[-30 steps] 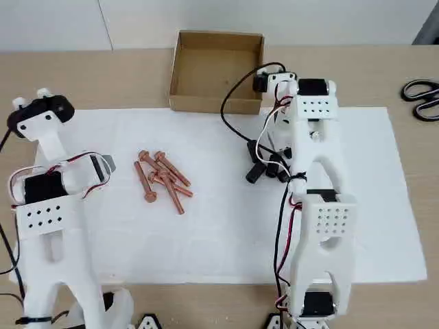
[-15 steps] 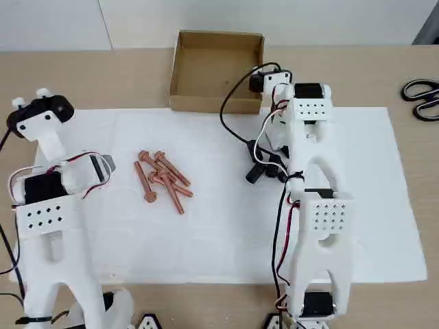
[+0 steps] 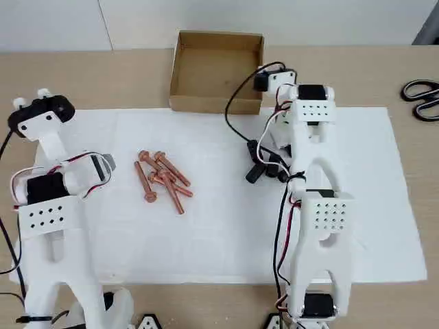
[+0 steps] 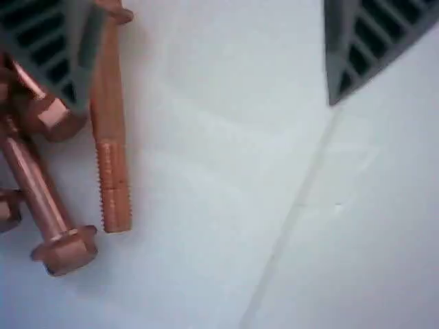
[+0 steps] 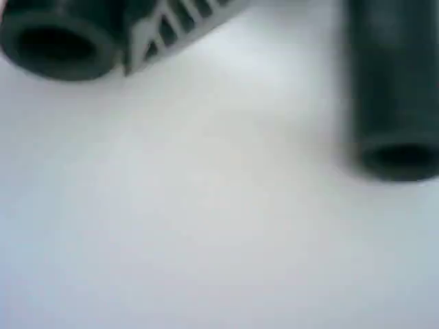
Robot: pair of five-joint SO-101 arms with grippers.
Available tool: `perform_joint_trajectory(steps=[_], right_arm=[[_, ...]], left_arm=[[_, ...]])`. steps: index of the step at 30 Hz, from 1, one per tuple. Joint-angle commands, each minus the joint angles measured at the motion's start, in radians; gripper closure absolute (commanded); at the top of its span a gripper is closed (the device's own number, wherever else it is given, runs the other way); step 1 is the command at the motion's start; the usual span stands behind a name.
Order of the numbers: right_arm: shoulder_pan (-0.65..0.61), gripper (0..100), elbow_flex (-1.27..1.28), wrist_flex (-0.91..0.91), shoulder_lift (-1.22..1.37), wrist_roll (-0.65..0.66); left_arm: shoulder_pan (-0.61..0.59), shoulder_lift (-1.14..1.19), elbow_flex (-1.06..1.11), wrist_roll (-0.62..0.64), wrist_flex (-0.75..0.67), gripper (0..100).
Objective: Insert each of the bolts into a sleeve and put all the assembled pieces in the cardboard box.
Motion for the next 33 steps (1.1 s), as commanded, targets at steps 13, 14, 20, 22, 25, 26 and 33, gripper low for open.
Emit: perform_joint_trajectory(steps=[13, 14, 20, 22, 25, 26, 33], right_arm=[[0.022, 99.5, -0.259, 0.208, -0.108, 0.003], [0.028, 99.5, -0.293, 0.243, -0.124, 0.003], [0.062, 99.5, -0.239, 0.286, -0.246, -0.074], [0.073, 99.5, -0.158, 0.288, -0.314, -0.087], [0.081, 99.5, -0.015, 0.288, -0.432, -0.115], [0.081, 99.5, 0.035, 0.288, -0.475, -0.123], [0.077, 99.5, 0.4, 0.28, -0.733, -0.147]], left_arm=[[0.0, -0.006, -0.01, 0.006, -0.015, 78], [0.0, -0.006, -0.01, 0.006, -0.015, 78], [0.0, -0.006, -0.012, 0.003, -0.003, 78], [0.0, -0.006, -0.015, 0.002, 0.017, 78], [0.0, -0.008, -0.015, 0.0, 0.04, 78], [0.0, -0.008, -0.015, 0.0, 0.044, 78], [0.0, -0.008, -0.015, -0.091, 0.048, 78]])
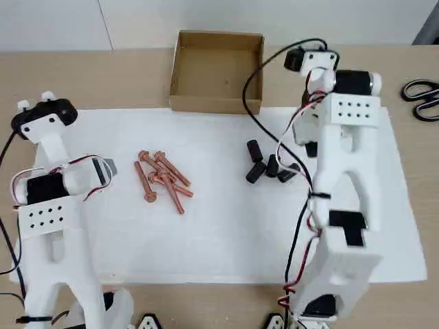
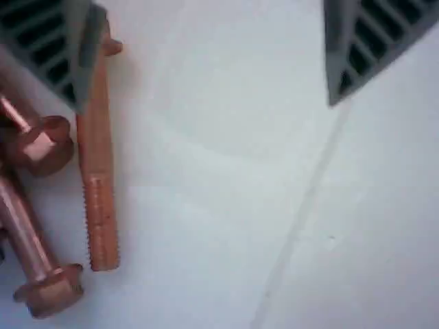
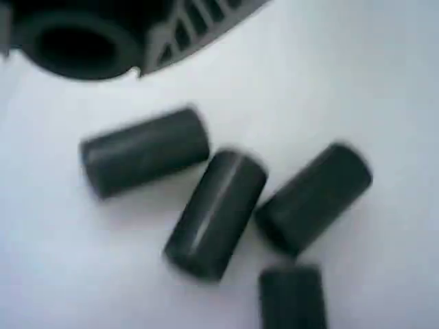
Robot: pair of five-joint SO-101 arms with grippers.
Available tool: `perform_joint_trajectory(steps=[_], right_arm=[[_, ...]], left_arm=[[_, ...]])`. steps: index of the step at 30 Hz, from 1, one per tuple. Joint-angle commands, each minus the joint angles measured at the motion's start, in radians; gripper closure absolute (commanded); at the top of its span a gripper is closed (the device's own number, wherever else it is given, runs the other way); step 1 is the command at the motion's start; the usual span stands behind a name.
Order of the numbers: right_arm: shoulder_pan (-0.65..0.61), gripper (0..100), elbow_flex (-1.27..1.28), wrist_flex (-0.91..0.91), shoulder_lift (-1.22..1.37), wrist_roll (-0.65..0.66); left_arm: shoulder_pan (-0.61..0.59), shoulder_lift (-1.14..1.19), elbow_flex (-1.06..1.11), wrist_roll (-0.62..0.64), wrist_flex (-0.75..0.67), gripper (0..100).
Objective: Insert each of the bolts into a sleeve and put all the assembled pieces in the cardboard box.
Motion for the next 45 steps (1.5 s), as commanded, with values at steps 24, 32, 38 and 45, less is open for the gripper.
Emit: perform_joint_trajectory(steps=[24, 32, 38, 45], right_arm=[[0.053, 91.3, 0.772, -0.598, -0.159, -0.011], [0.05, 88.8, 0.773, -0.568, -0.162, -0.011], [0.05, 88.7, 0.77, -0.555, -0.168, -0.011], [0.05, 83.1, 0.746, -0.526, -0.17, -0.009]], left_arm=[[0.002, -0.006, -0.007, -0.084, 0.003, 78], [0.002, -0.006, -0.007, -0.084, 0.003, 78], [0.002, -0.006, -0.007, -0.084, 0.003, 78], [0.002, -0.006, -0.007, -0.084, 0.003, 78]])
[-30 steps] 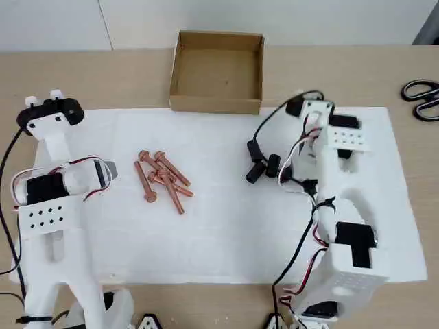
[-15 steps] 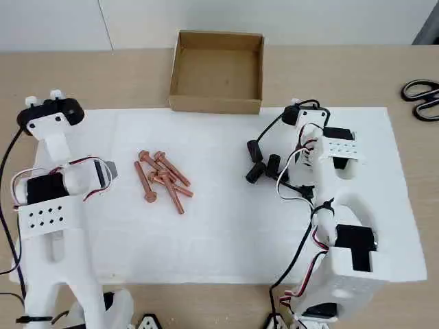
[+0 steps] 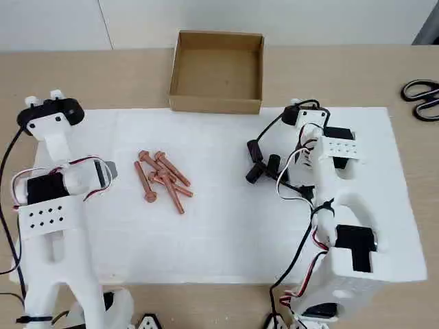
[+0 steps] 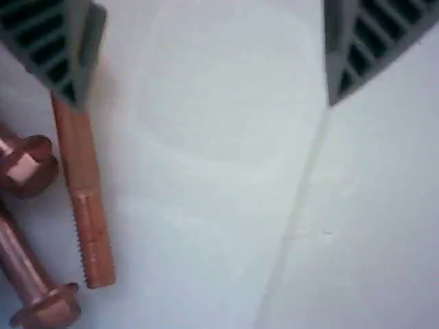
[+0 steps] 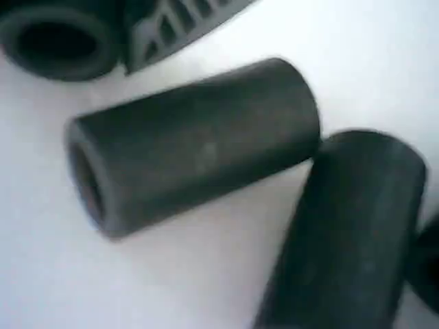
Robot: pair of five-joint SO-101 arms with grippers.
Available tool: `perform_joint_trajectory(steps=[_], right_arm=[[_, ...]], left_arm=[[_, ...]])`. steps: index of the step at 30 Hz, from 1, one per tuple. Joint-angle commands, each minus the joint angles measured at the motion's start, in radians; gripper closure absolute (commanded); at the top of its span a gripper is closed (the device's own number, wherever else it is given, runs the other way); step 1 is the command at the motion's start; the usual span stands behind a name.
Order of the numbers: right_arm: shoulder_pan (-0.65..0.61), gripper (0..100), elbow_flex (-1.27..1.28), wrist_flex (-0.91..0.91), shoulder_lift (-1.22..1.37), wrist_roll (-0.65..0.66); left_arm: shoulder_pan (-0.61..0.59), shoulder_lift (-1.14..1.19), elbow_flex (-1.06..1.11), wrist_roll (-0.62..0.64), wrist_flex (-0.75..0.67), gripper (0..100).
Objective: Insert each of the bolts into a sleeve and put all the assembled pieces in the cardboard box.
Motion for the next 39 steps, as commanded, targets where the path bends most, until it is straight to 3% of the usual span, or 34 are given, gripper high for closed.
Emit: perform_joint_trajectory(steps=[1, 17, 29, 39], right_arm=[[0.01, 83.2, -0.041, 0.042, -0.05, -0.006], [-0.012, 83.2, -0.063, 0.111, -0.041, -0.006], [-0.036, 83.5, 0.04, -0.01, -0.039, -0.009], [-0.028, 96.5, 0.049, -0.036, -0.05, 0.009]], left_arm=[[0.002, -0.006, -0.007, -0.008, 0.003, 78], [0.002, -0.006, -0.007, -0.008, 0.003, 78], [0.002, -0.006, -0.007, -0.008, 0.003, 78], [0.002, -0.006, -0.005, -0.008, 0.005, 78]])
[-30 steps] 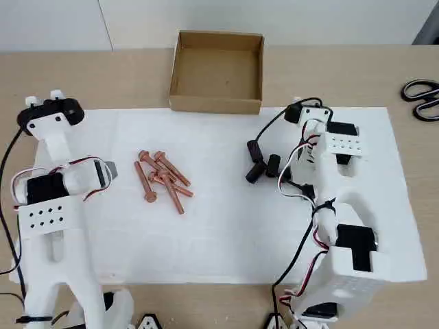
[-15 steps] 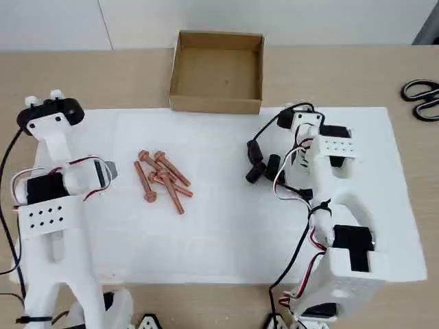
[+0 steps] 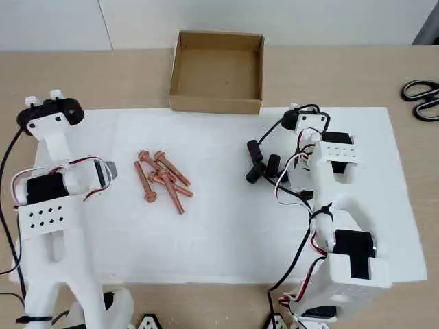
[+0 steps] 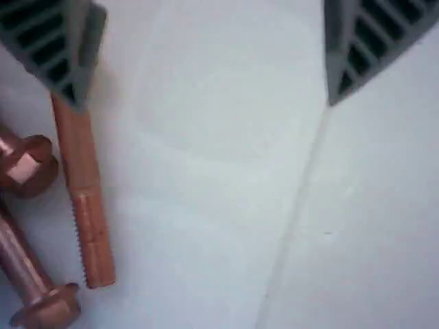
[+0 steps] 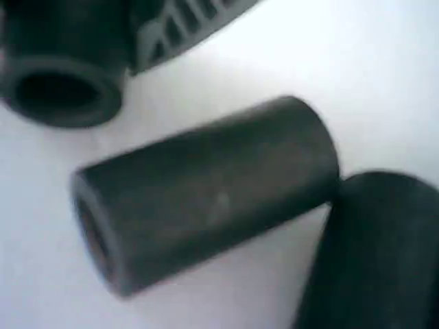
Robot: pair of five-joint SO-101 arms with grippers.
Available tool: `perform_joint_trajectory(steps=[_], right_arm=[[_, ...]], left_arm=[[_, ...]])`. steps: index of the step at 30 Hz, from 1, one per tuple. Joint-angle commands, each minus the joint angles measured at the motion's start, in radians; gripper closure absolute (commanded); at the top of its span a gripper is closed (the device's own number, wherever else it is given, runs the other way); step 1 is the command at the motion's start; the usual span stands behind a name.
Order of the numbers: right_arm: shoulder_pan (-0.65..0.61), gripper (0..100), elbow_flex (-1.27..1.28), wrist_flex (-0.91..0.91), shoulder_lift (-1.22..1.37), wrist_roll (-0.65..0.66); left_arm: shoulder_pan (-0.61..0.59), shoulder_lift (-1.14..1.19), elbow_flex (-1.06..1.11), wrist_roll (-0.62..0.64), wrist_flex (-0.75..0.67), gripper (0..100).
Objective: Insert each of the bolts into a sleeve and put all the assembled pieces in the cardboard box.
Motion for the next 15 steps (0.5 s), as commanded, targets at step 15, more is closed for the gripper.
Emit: perform_joint_trajectory(steps=[15], right_arm=[[0.13, 99.5, -0.479, 0.43, -0.019, 0.057]], left_arm=[[0.094, -0.006, -0.061, -0.069, 0.072, 78]])
